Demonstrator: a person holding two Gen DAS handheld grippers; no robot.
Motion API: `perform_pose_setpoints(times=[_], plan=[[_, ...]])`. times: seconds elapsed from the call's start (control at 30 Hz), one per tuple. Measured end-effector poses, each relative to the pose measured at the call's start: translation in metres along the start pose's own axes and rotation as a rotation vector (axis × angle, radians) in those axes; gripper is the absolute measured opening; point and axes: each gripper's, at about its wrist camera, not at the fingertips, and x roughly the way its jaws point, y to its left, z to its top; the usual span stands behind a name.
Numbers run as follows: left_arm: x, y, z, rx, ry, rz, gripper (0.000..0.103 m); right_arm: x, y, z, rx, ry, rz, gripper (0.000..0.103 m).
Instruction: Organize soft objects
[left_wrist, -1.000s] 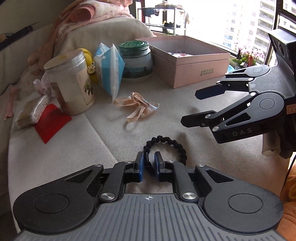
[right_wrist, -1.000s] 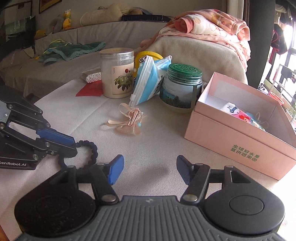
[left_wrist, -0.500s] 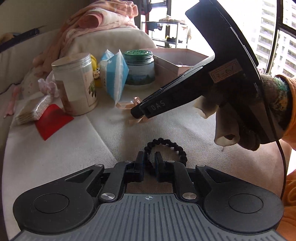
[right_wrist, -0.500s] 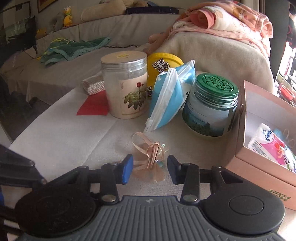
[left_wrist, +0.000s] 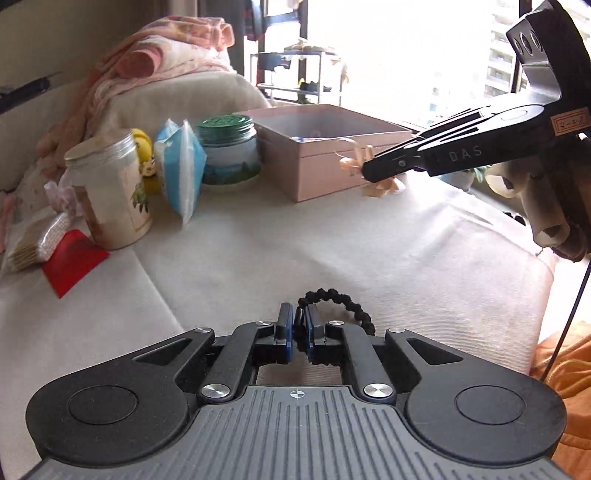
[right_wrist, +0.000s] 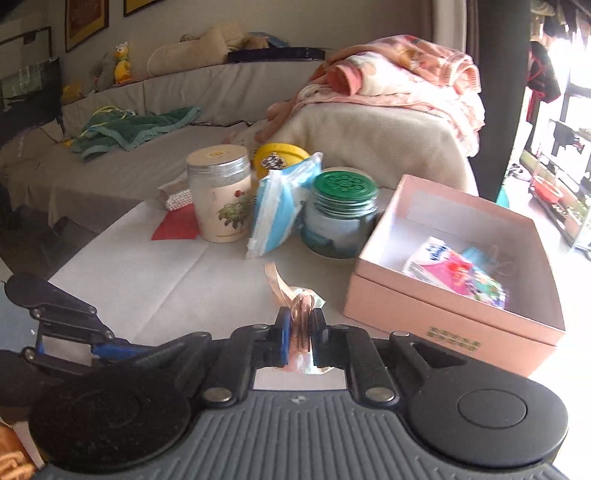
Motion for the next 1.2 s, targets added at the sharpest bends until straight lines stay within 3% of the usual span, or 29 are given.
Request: perform_pose_setpoints(times=[0.23,0.4,0.57,0.67,0.8,0.93,0.97,1.03,1.1,1.2], plan=[[-0.011,-0.044,0.016,0.097,-0.042,-0.032,0.009,-0.060,-0.033,-0.037,0.059,-0.053,-0.117,0.011],[-0.027,-0.066,0.035,0.174,-0.108,-0.007,0.009,-0.098,-0.048,-0.040,0.080,-0.159,-0.164,0.011],[-0.035,-0.073,0.075,0.220,-0.210,0.047,0.009,-0.118,-0.057,-0.029,0.072,-0.249,-0.186,0.011],[-0.032,-0.066,0.117,0.229,-0.282,0.055,0.009,-0.120,-0.063,-0.012,0.052,-0.290,-0.205,0.011],[-0.008,-0.043,0.181,0.141,-0.321,0.026,0.009,-0.121,-0.087,0.035,0.051,-0.351,-0.200,0.011],[0.045,-0.017,0.224,0.037,-0.318,-0.004,0.010,-0.096,-0.121,0.088,0.091,-0.337,-0.179,0.011],[0.064,-0.007,0.230,-0.026,-0.301,-0.040,0.010,-0.084,-0.129,0.097,0.094,-0.321,-0.170,0.012],[0.109,0.014,0.233,-0.178,-0.184,-0.110,0.013,-0.055,-0.145,0.110,0.114,-0.275,-0.142,0.015],[0.143,0.026,0.226,-0.254,-0.107,-0.139,0.013,-0.024,-0.162,0.114,0.197,-0.199,-0.154,0.026],[0.158,0.036,0.212,-0.295,-0.103,-0.153,0.013,0.003,-0.176,0.107,0.268,-0.116,-0.130,0.030]])
